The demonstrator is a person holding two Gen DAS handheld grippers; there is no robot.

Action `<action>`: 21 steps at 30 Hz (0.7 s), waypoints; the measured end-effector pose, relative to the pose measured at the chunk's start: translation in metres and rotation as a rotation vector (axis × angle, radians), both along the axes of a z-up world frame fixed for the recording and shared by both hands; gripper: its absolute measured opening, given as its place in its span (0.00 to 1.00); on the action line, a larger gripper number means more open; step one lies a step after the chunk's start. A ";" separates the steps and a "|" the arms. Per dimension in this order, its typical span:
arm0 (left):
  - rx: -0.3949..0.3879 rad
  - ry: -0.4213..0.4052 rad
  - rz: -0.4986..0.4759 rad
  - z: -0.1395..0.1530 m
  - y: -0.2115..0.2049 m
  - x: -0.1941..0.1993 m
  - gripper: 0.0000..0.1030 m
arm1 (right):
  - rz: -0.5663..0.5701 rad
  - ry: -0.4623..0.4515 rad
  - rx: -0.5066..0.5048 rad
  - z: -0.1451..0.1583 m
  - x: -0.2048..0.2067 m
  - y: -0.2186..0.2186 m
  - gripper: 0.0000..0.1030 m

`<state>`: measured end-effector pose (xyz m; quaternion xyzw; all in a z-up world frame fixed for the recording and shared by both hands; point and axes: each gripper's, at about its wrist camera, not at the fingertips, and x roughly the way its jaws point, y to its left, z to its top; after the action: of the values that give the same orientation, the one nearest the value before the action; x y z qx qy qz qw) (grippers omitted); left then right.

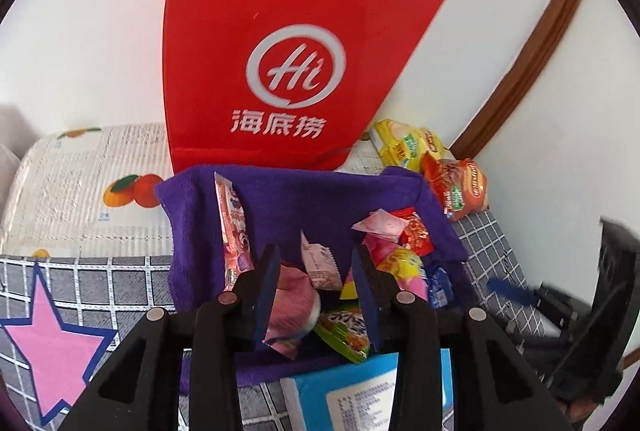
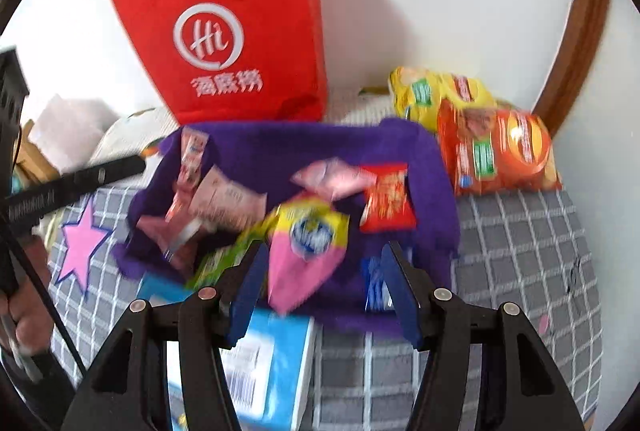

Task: Organize snacks
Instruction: 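Open the left tool over the towel while the right tool grasps the white snack bag, then grasp the yellow chip bag on the blue star with the left tool and lift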

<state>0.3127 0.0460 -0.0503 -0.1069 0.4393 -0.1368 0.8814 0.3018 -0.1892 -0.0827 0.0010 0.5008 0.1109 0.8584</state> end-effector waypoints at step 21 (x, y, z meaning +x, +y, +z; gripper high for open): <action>0.076 -0.009 0.001 0.015 0.025 -0.107 0.48 | 0.035 0.297 0.067 -0.062 -0.096 0.043 0.59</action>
<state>0.2060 0.0707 -0.0355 -0.0729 0.4400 -0.1202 0.8869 0.2056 -0.1463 -0.1451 0.0373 0.6183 0.1409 0.7723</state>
